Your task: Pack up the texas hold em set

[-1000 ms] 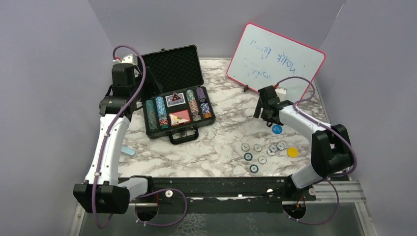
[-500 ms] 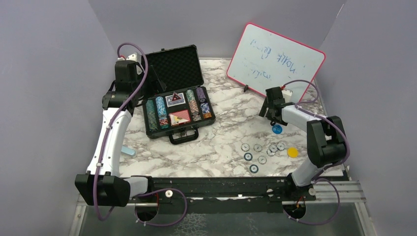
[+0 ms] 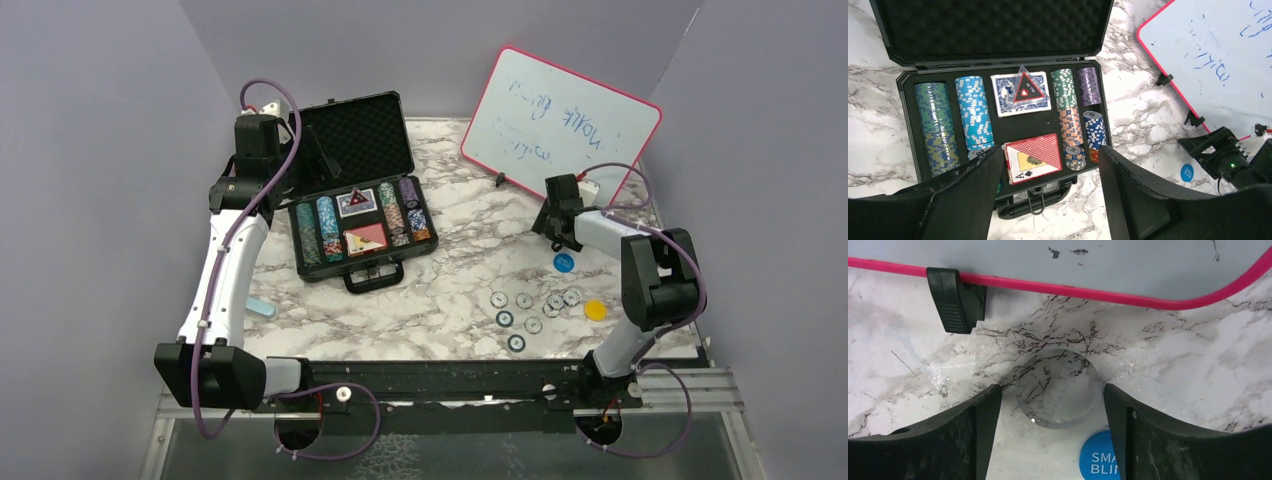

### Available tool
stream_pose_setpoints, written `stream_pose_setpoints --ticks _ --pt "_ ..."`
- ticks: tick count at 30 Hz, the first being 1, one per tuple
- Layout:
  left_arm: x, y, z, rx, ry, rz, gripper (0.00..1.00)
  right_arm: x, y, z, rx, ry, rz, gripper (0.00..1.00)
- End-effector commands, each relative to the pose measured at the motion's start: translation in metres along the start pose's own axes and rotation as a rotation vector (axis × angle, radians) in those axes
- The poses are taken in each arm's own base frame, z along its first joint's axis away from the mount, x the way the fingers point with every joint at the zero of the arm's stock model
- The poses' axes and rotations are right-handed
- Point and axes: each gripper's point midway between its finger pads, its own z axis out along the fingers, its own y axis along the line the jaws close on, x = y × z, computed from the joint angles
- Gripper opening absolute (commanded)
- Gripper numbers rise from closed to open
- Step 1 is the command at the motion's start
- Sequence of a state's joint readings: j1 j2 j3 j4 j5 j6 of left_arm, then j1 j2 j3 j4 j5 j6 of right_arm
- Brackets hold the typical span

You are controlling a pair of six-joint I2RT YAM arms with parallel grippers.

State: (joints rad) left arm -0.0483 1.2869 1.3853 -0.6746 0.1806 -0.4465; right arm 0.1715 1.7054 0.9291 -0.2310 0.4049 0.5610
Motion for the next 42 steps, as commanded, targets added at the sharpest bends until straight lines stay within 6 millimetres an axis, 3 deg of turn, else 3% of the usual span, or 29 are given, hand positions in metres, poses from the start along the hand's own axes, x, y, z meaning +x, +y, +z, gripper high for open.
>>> stream_pose_setpoints --ticks 1,7,11,15,19,26,30,35,42 --pt "-0.009 -0.013 -0.007 0.051 -0.029 0.008 0.72 0.009 -0.011 0.01 0.043 0.046 -0.007 0.71" --pt "-0.006 -0.009 -0.01 0.037 -0.036 0.016 0.72 0.001 -0.007 0.001 0.012 0.044 -0.057 0.47" --pt "-0.005 -0.006 -0.012 0.025 -0.044 0.022 0.72 -0.007 0.005 -0.018 -0.066 0.043 -0.072 0.45" --pt "-0.003 -0.004 -0.013 0.017 -0.046 0.03 0.72 -0.006 0.033 -0.047 -0.177 0.031 -0.109 0.45" --pt "0.004 0.003 -0.013 -0.001 -0.041 0.028 0.72 0.002 0.077 -0.084 -0.285 0.02 -0.155 0.46" --pt "0.011 0.012 -0.019 -0.034 -0.058 0.031 0.72 0.036 0.188 -0.161 -0.515 -0.01 -0.297 0.47" --pt "0.011 0.017 -0.024 -0.056 -0.076 0.036 0.72 0.066 0.25 -0.197 -0.632 -0.014 -0.387 0.48" --pt "0.0 0.017 -0.037 -0.074 -0.123 0.059 0.72 0.095 0.303 -0.224 -0.728 -0.03 -0.485 0.49" --pt "-0.007 0.023 -0.046 -0.12 -0.154 0.076 0.72 0.118 0.36 -0.243 -0.816 -0.055 -0.54 0.51"
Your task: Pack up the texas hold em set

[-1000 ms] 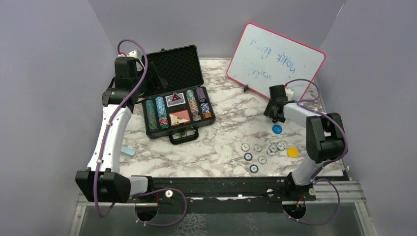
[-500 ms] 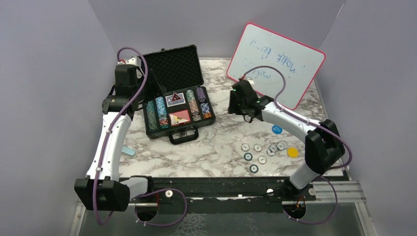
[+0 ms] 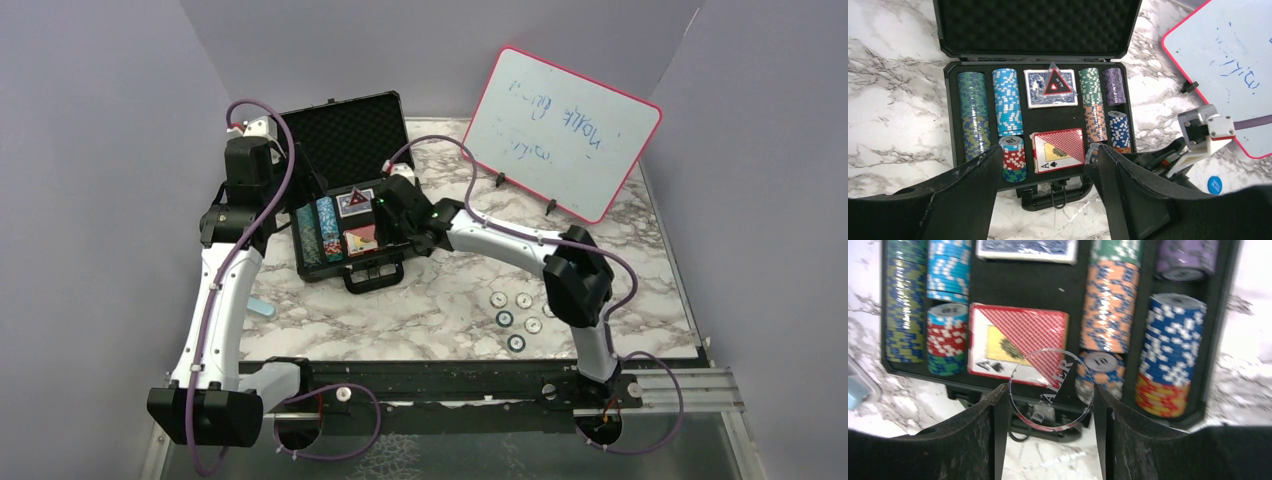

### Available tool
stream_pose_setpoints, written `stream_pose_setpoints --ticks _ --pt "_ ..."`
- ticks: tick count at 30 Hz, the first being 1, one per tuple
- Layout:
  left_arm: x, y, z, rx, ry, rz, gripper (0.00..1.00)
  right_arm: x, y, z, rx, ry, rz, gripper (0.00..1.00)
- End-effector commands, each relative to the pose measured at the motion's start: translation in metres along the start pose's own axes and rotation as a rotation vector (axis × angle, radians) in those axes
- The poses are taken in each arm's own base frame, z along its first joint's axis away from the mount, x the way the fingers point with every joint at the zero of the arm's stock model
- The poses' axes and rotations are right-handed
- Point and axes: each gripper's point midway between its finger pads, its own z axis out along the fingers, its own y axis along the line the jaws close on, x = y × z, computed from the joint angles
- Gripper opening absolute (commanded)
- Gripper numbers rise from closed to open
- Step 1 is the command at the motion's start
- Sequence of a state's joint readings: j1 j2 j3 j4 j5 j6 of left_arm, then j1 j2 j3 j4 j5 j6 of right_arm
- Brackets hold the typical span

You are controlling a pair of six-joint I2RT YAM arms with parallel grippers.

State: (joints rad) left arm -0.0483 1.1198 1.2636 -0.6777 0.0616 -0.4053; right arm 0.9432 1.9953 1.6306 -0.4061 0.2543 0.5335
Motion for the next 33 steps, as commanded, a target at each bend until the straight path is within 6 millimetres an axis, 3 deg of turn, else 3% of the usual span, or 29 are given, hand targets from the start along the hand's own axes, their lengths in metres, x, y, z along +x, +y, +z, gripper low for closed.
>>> stream_pose_setpoints --ticks 1,10,19,25,26,30,33 --pt "-0.019 0.002 -0.012 -0.031 -0.067 0.031 0.72 -0.017 0.034 0.011 -0.058 -0.043 -0.032 0.51" --pt "-0.026 0.005 -0.015 -0.072 -0.085 0.061 0.72 -0.012 0.05 0.045 -0.059 -0.019 -0.056 0.56" --pt "-0.027 0.01 -0.013 -0.105 -0.081 0.071 0.72 -0.006 0.058 0.042 -0.111 0.007 -0.061 0.68" --pt "-0.024 0.01 -0.008 -0.106 -0.065 0.073 0.72 -0.017 0.066 0.031 -0.152 -0.011 -0.064 0.77" --pt "-0.033 0.006 -0.011 -0.097 -0.086 0.074 0.72 -0.02 0.064 0.029 -0.138 -0.019 -0.06 0.77" --pt "-0.035 0.002 -0.014 -0.087 -0.094 0.077 0.72 -0.04 0.048 0.01 -0.076 -0.083 -0.037 0.77" --pt "-0.033 -0.001 -0.013 -0.07 -0.085 0.08 0.72 -0.046 0.017 -0.006 0.003 -0.116 -0.005 0.77"
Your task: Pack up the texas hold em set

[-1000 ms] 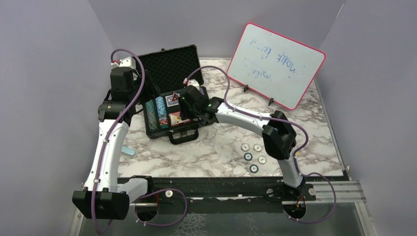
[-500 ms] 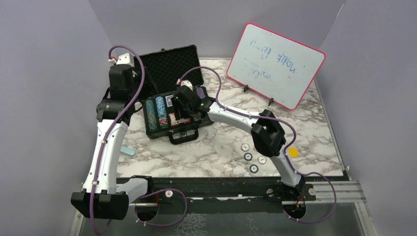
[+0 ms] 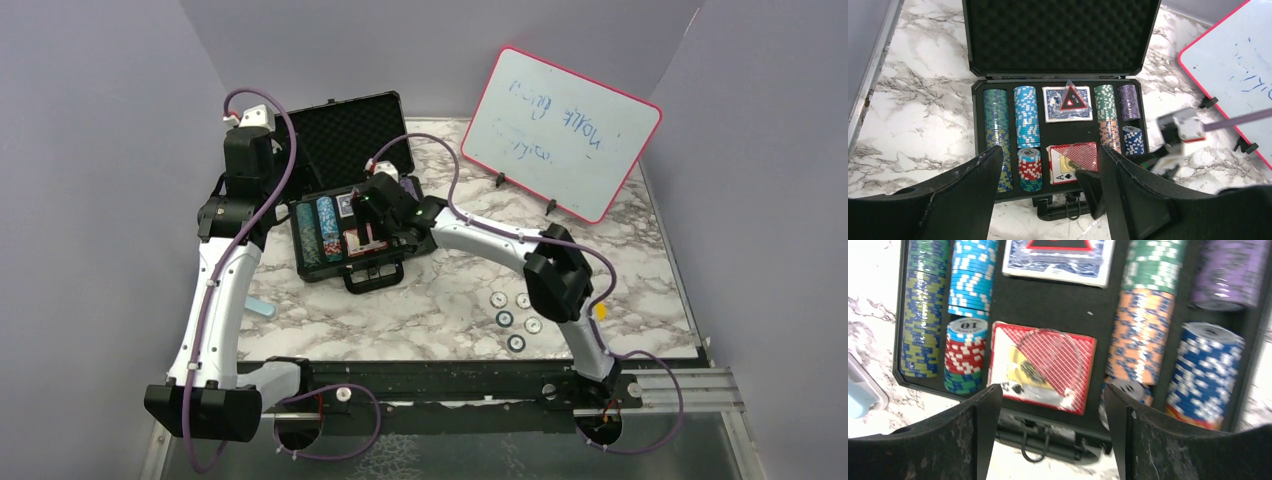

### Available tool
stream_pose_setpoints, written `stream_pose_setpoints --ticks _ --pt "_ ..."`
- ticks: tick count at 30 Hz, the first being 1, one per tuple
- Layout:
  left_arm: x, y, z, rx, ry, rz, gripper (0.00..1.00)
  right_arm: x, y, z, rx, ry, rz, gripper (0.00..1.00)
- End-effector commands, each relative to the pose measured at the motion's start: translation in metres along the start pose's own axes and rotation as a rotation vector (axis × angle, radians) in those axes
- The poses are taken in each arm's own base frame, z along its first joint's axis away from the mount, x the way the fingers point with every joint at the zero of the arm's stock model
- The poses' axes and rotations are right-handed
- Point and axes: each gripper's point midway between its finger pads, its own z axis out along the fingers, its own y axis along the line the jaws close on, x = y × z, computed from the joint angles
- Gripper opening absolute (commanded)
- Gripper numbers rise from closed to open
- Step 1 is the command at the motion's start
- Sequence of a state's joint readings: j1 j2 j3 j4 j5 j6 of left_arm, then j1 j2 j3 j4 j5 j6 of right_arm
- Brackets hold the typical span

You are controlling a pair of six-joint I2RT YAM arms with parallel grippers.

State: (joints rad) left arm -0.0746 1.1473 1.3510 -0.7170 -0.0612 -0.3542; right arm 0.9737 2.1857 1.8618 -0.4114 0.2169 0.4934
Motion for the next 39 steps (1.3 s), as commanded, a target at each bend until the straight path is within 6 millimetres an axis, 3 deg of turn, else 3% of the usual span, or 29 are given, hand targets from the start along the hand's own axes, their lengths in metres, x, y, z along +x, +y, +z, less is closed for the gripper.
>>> stream_pose_setpoints --ticks 1,6,13,18,22,26,31,39 --pt "-0.01 -0.007 -0.006 0.024 -0.027 0.015 0.72 -0.039 -0.037 -0.052 0.104 -0.121 0.059 0.77" --pt "-0.004 -0.022 -0.003 0.101 -0.006 0.036 0.72 -0.031 -0.123 -0.097 0.29 -0.152 0.148 0.76" --pt "0.006 -0.045 0.003 0.205 0.036 0.047 0.72 0.009 -0.27 -0.151 0.626 -0.113 0.335 0.77" --pt "0.011 -0.051 0.008 0.226 0.058 0.046 0.72 0.054 -0.328 -0.178 0.756 -0.08 0.487 0.85" --pt "0.013 -0.055 0.01 0.237 0.067 0.042 0.72 0.097 -0.358 -0.188 0.839 -0.012 0.618 0.86" --pt "0.014 -0.058 0.011 0.248 0.072 0.04 0.72 0.125 -0.37 -0.189 0.861 0.041 0.679 0.86" --pt "0.026 -0.057 0.016 0.252 0.104 0.036 0.72 0.148 -0.381 -0.187 0.876 0.095 0.734 0.86" --pt "0.026 -0.06 0.018 0.263 0.108 0.032 0.72 0.169 -0.394 -0.182 0.905 0.146 0.774 0.83"
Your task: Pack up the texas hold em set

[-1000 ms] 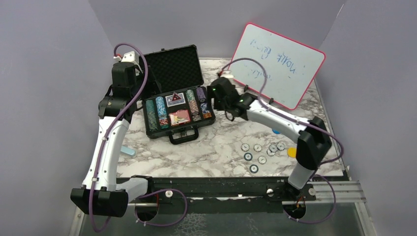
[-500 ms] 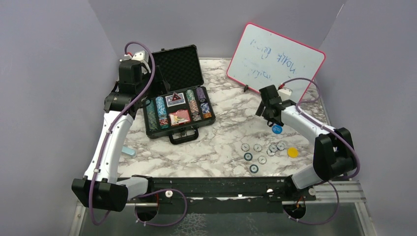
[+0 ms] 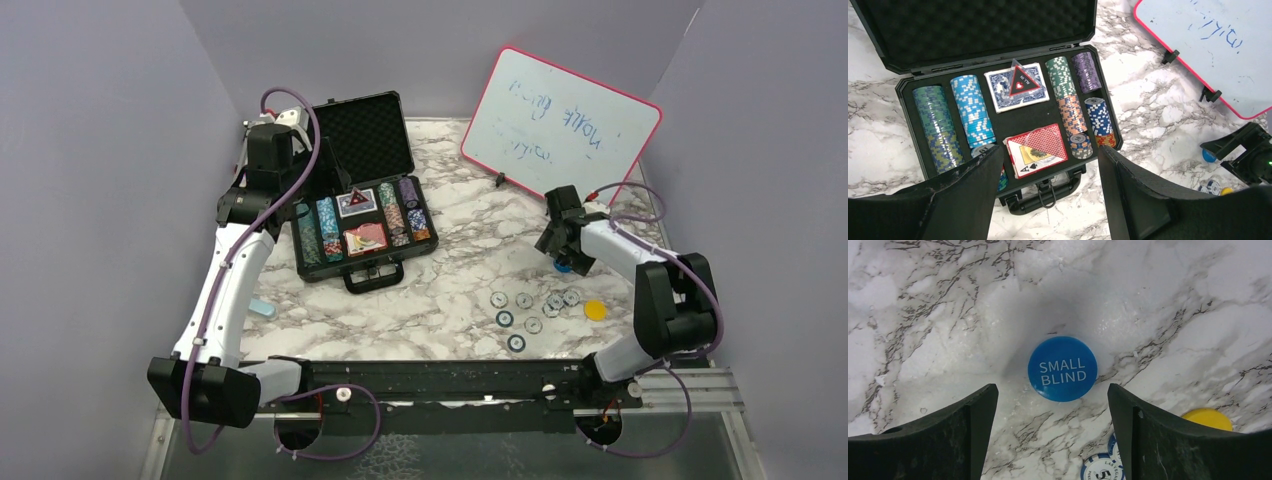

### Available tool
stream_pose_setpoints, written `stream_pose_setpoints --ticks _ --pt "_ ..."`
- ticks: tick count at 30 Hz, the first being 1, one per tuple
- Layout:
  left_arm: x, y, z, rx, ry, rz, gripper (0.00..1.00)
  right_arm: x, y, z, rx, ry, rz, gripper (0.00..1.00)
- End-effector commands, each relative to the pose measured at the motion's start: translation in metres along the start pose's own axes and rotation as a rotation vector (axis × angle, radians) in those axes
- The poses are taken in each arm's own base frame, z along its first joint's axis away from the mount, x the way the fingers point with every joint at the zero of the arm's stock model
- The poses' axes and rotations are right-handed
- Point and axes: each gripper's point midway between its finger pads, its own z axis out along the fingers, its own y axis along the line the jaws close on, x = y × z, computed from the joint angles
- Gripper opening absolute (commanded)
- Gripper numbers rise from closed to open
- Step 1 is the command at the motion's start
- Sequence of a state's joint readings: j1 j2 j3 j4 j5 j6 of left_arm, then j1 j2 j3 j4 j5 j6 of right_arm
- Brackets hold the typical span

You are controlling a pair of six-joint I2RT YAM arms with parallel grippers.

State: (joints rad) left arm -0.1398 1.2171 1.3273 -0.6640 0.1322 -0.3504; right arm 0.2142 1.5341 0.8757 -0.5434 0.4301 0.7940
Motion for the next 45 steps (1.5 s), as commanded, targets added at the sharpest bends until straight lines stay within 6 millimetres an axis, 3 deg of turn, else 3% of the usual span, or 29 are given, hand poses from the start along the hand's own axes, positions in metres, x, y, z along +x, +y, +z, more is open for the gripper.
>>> stream_pose_setpoints --ticks 1,13,19,24,29,36,45 --pt "-0.005 -0.01 0.001 0.042 -0.017 0.001 0.72 0.01 -0.004 0.011 0.022 0.038 0.019 0.83" --pt "-0.006 -0.009 0.002 0.039 -0.019 0.001 0.72 0.014 -0.003 0.024 -0.014 0.053 -0.007 0.71" --pt "-0.006 -0.009 0.003 0.037 -0.018 0.002 0.72 0.015 -0.007 0.028 0.012 0.058 -0.029 0.54" --pt "-0.006 -0.008 0.003 0.035 -0.017 0.002 0.72 0.006 -0.007 0.025 0.012 0.029 -0.061 0.46" --pt "-0.004 -0.008 0.005 0.034 -0.014 -0.004 0.72 -0.011 0.003 0.01 -0.036 -0.017 -0.102 0.45" --pt "-0.002 -0.007 0.006 0.035 -0.01 -0.015 0.72 -0.013 0.039 -0.026 -0.112 -0.078 -0.183 0.46" --pt "0.0 -0.005 0.003 0.023 -0.019 -0.014 0.72 0.016 0.131 -0.082 -0.316 -0.135 -0.333 0.48"
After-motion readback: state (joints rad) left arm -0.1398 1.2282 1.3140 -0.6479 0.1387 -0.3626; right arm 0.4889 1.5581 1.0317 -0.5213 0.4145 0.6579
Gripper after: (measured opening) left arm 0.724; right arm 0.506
